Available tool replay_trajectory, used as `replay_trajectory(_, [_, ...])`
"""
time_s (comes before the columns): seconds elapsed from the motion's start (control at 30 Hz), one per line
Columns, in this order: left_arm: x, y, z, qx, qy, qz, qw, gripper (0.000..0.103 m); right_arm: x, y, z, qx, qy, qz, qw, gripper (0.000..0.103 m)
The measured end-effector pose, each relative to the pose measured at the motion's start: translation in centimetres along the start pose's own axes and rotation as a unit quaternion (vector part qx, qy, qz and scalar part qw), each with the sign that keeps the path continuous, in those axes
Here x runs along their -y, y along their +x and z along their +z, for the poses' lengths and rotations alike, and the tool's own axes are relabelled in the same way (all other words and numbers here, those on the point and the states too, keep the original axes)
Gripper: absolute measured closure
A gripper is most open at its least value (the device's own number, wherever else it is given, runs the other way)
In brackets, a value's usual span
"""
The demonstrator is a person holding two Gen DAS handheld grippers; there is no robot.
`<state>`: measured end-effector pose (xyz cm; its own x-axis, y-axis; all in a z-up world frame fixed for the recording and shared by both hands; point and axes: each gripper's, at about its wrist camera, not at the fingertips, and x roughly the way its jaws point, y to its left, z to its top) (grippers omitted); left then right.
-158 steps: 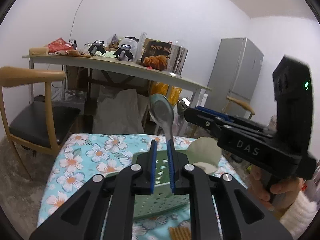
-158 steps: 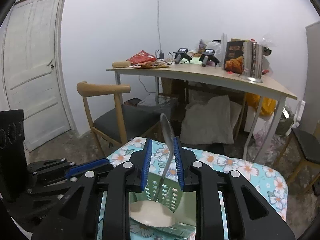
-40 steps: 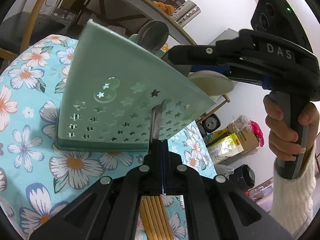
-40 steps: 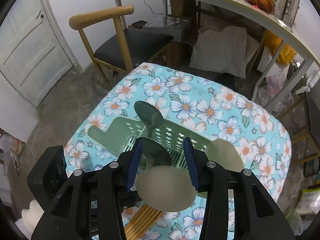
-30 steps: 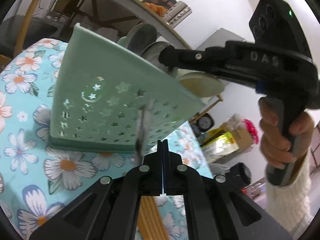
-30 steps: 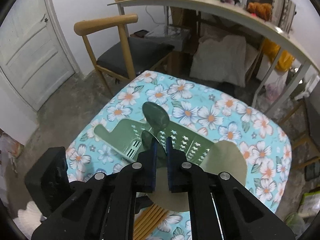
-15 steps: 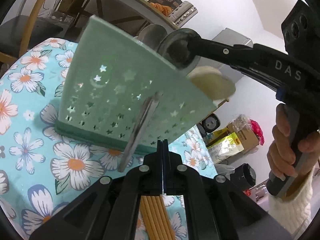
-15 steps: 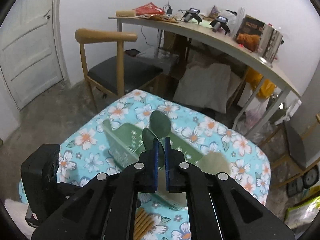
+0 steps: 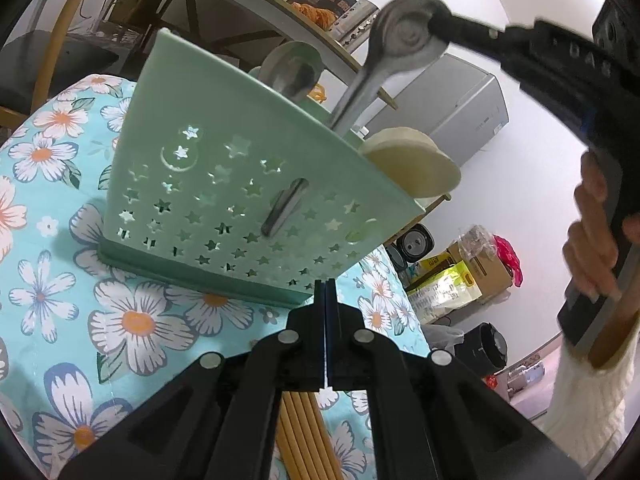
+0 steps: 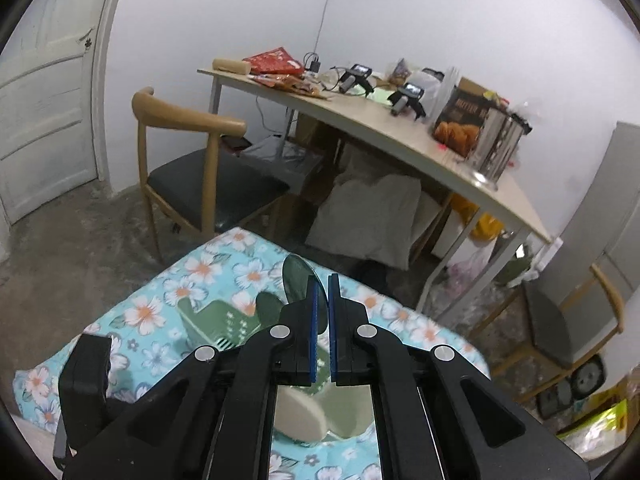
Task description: Organize utensils
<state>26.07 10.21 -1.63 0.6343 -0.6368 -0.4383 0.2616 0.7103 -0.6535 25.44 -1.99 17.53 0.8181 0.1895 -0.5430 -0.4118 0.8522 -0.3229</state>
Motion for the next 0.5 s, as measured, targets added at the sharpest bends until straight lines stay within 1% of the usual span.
replay_trajectory(0.03, [0.1,0.0,-0.1,0.0,0.002,0.0,1.0,0.103,-0.2,-0.2,0.2,0.01,-0.01,-0.022,1.0,0.1])
replay_trajectory(0.1, [0.2,0.1,-0.2,0.0,0.005,0.001,1.0,0.103,-0.2,-0.5,0.5,0.015,-0.015,-0.031,0.999,0.101])
replay_trajectory(0.2, [0.3,0.2,-0.3,0.0,0.003,0.0,1.0,0.103,0.3,-0.7,1.0,0.027,-0.002,-0.051,0.998,0.102])
replay_trajectory(0.3, [0.4,0.4,-0.4,-0.002,-0.001,-0.001,1.0,0.103,-0.1,0.0,0.9,0.022,-0.017,-0.061,0.998,0.102])
replay_trajectory(0.5, [0.5,0.0,-0.5,0.004,-0.001,-0.002,1.0,0.103,-0.9,1.4,-0.6,-0.003,-0.035,-0.056,0.998,0.102])
